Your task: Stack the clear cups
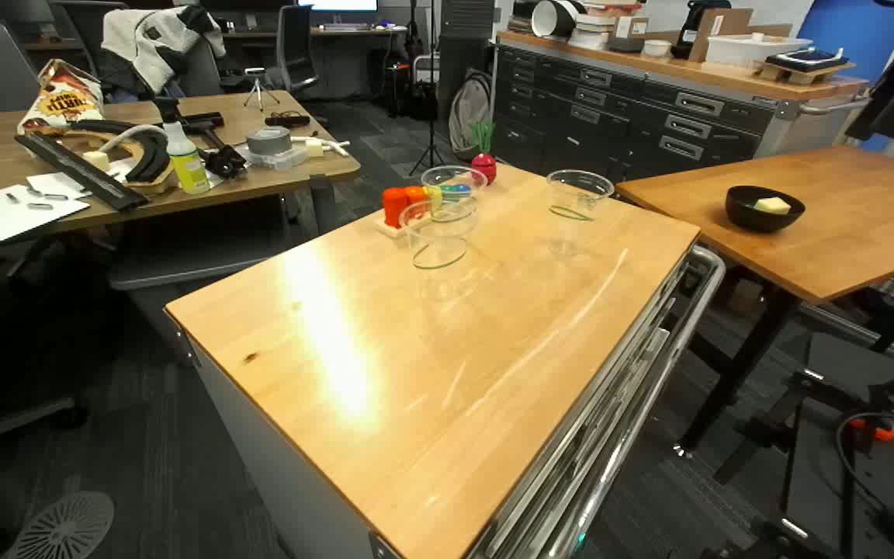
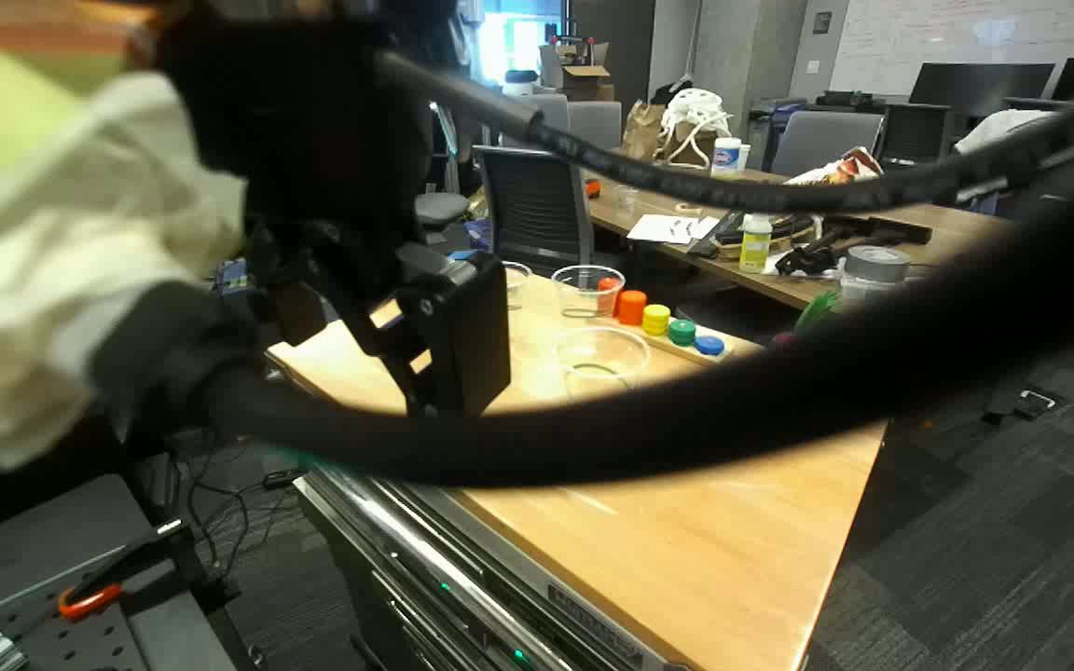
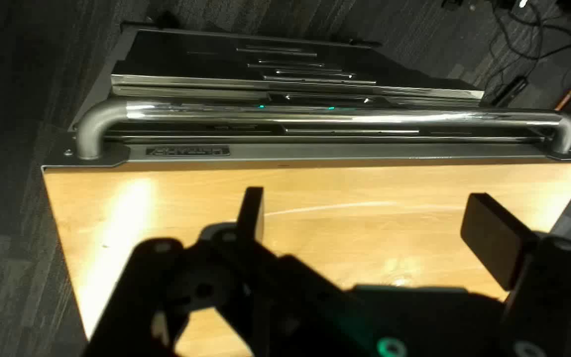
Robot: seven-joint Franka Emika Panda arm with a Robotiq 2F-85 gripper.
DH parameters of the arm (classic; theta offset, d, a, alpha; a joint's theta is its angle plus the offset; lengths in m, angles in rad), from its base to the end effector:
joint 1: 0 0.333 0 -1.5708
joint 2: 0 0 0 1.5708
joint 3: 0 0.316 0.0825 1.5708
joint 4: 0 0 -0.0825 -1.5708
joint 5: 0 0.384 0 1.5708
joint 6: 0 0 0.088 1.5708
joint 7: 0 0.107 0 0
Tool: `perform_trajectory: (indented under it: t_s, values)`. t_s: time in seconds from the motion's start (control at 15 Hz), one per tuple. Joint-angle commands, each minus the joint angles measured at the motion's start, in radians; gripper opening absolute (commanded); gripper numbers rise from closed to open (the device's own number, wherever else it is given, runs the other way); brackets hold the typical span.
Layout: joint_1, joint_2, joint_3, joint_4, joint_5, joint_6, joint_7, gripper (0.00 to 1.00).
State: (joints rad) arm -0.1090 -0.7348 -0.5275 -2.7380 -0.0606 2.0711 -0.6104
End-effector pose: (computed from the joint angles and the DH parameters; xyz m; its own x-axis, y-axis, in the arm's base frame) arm 0.2759 -0.1910 0.4066 0.9804 0.1012 0.1688 0.1393 -0.9627 -0.2321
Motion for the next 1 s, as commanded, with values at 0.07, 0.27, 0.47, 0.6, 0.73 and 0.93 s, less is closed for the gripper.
perform_trajectory:
  t_s: [0.07, 0.27, 0.47, 0.6, 0.73, 0.93]
  values:
    - [-0.027, 0.010, 0.027, 0.001, 0.024, 0.000, -0.019, 1.00]
    - [-0.027, 0.010, 0.027, 0.001, 0.024, 0.000, -0.019, 1.00]
    - [-0.027, 0.010, 0.027, 0.001, 0.024, 0.000, -0.019, 1.00]
    - [-0.022, 0.026, 0.034, 0.002, 0.031, 0.015, -0.004, 1.00]
    - [-0.010, 0.065, 0.057, 0.022, 0.051, 0.035, 0.037, 1.00]
    - [0.016, 0.168, 0.107, 0.092, 0.083, 0.082, 0.121, 1.00]
